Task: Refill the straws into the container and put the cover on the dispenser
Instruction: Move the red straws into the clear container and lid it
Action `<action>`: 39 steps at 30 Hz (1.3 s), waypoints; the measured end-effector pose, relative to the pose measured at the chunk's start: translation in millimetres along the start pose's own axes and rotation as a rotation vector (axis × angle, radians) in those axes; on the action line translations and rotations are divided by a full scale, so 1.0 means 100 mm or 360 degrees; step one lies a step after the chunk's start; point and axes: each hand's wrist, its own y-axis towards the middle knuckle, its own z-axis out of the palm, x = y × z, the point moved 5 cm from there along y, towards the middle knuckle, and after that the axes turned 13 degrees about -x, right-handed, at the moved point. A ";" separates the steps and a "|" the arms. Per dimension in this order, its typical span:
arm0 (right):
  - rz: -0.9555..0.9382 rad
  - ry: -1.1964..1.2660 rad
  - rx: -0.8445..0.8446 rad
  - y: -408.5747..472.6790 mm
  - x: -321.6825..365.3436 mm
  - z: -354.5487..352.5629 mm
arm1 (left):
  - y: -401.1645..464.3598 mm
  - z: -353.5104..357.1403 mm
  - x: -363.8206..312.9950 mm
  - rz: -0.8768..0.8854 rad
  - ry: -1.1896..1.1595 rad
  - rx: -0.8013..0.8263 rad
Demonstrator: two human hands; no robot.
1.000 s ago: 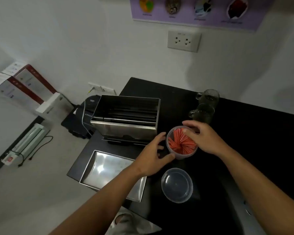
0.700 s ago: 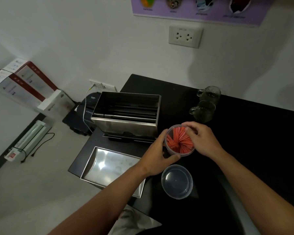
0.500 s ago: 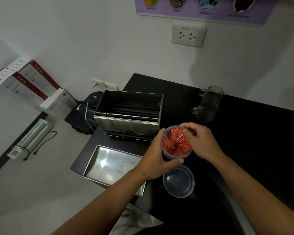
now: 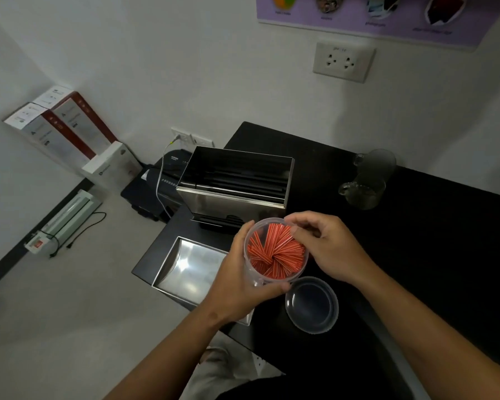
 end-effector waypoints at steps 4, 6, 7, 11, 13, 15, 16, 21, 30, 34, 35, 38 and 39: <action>0.0009 0.0073 0.0092 -0.01 0.03 0.12 | -0.05 -0.19 -0.01 0.0071 -0.0006 -0.0085; -0.0008 -0.0129 0.0174 0.02 -0.05 0.14 | -0.07 -0.27 0.03 0.0066 0.0039 -0.0077; -0.0021 -0.0305 0.0230 0.04 -0.12 0.16 | -0.08 -0.31 0.06 0.0058 0.0065 -0.0070; 0.0009 -0.0916 0.0548 0.05 -0.52 0.27 | -0.12 -0.47 0.17 0.0016 0.0140 -0.0088; -0.0007 -0.1254 0.0715 0.02 -0.75 0.29 | -0.12 -0.54 0.19 0.0020 0.0175 -0.0119; -0.0013 -0.1499 0.0802 0.00 -0.95 0.29 | -0.13 -0.59 0.20 0.0012 0.0195 -0.0138; -0.0013 -0.1564 0.0789 -0.01 -1.03 0.29 | -0.14 -0.61 0.20 0.0005 0.0193 -0.0138; -0.0120 -0.1650 0.0586 0.01 -1.16 0.30 | -0.15 -0.68 0.17 0.0026 0.0190 -0.0147; -0.0003 -0.1186 0.0371 -0.01 -0.85 0.18 | -0.16 -0.80 0.11 0.0022 0.0151 -0.0217; 0.0002 -0.0814 0.0242 -0.04 -0.45 0.16 | -0.19 -0.83 0.10 -0.0022 0.0156 -0.0251; -0.0019 -0.0748 0.0226 -0.05 -0.36 0.16 | -0.20 -0.84 0.10 -0.0027 0.0159 -0.0254; -0.0097 -0.0606 0.0110 -0.05 -0.12 0.14 | -0.22 -0.85 0.07 -0.0046 0.0158 -0.0265; -0.0126 -0.0561 0.0059 -0.05 -0.05 0.13 | -0.23 -0.86 0.06 -0.0046 0.0162 -0.0271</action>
